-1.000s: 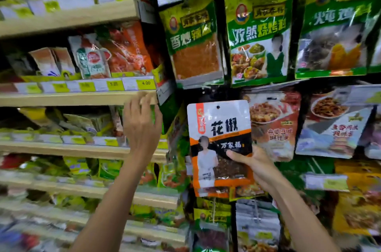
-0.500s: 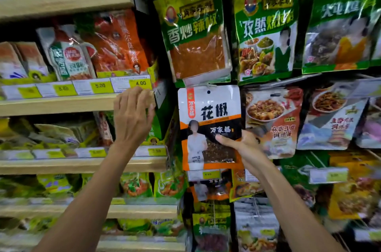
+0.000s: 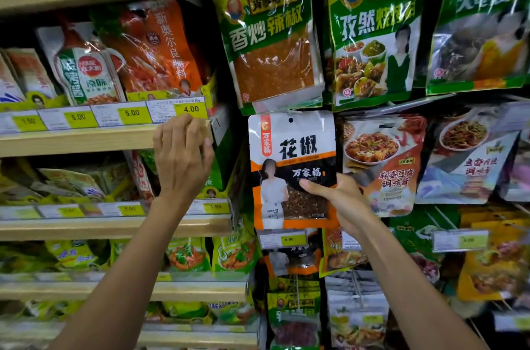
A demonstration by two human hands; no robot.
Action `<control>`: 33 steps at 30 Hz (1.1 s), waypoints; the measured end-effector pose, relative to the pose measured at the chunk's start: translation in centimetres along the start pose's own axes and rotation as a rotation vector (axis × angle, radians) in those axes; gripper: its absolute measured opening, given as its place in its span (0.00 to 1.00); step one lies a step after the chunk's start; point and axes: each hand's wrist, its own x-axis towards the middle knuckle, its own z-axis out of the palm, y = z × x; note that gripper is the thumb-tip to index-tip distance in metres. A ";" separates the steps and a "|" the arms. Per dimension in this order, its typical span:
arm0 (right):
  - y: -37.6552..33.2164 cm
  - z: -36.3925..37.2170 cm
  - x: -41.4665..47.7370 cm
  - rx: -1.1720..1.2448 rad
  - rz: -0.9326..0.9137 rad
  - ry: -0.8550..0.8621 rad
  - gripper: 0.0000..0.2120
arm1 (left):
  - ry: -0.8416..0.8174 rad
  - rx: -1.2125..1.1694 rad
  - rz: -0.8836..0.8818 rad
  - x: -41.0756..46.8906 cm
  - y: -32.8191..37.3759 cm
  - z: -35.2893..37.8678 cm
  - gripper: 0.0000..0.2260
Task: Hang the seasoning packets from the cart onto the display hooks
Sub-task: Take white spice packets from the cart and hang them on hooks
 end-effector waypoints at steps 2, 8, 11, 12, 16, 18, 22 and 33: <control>0.0 0.1 0.2 -0.009 0.006 0.014 0.23 | 0.006 -0.004 -0.001 0.0 0.0 0.0 0.13; 0.5 0.4 0.2 -0.032 -0.002 0.034 0.27 | 0.015 -0.015 0.002 -0.1 0.0 0.0 0.12; 0.4 0.6 0.2 -0.039 -0.009 0.045 0.26 | 0.011 -0.017 0.002 0.0 0.0 0.0 0.11; 0.4 0.5 0.2 -0.034 -0.010 0.052 0.25 | 0.009 -0.018 0.001 0.0 0.0 0.0 0.11; 0.3 0.4 0.3 -0.032 0.006 0.059 0.15 | 0.009 -0.013 0.001 0.0 0.0 0.0 0.11; 0.4 0.5 0.6 -0.042 0.012 0.075 0.15 | 0.013 -0.016 0.002 0.0 0.0 0.0 0.10; 0.7 0.8 1.3 -0.026 0.038 0.102 0.13 | 0.023 -0.025 -0.003 -0.1 0.1 0.1 0.11; 0.8 1.7 7.2 0.007 0.057 0.213 0.22 | 0.001 -0.034 0.002 -0.1 -0.1 0.1 0.11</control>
